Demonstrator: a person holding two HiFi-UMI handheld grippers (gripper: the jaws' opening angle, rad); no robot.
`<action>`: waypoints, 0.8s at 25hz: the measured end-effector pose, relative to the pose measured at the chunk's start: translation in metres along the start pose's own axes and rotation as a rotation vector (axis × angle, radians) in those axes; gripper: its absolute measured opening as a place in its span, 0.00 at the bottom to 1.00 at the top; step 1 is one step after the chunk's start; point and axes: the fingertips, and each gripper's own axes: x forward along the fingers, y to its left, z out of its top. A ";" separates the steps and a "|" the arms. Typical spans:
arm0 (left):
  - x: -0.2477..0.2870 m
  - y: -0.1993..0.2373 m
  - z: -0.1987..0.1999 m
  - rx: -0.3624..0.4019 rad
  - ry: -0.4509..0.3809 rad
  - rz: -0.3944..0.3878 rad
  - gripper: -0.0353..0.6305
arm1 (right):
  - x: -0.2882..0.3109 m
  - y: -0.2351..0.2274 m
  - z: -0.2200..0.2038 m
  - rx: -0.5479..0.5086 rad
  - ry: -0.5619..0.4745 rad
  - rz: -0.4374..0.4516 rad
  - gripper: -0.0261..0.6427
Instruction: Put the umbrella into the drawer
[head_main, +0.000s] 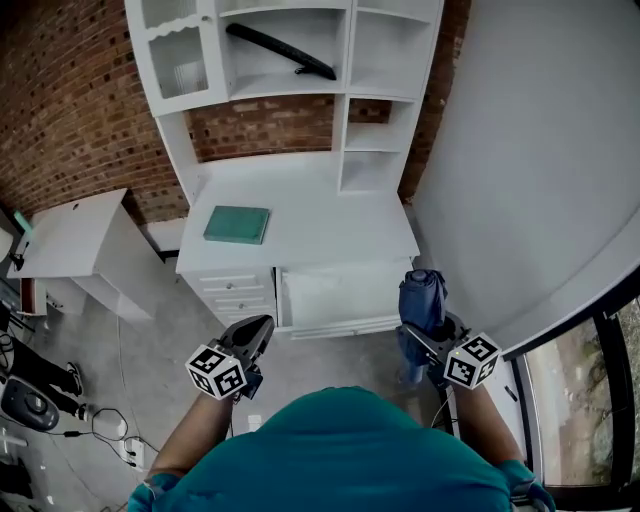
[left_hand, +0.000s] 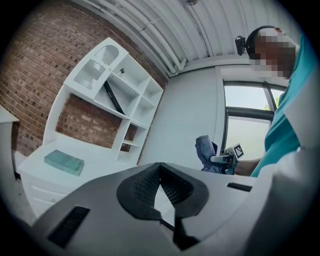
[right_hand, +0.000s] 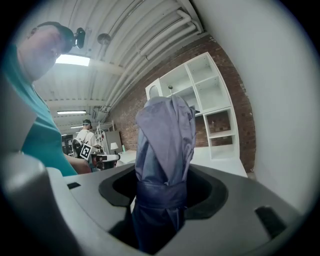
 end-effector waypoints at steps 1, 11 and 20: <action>0.003 0.007 0.001 -0.004 0.005 -0.002 0.07 | 0.007 -0.004 0.001 0.002 0.005 -0.004 0.43; 0.055 0.045 -0.003 -0.025 0.048 -0.001 0.07 | 0.052 -0.056 0.011 0.013 0.038 0.012 0.43; 0.135 0.054 -0.008 -0.020 0.039 0.141 0.07 | 0.093 -0.154 0.019 -0.009 0.059 0.160 0.43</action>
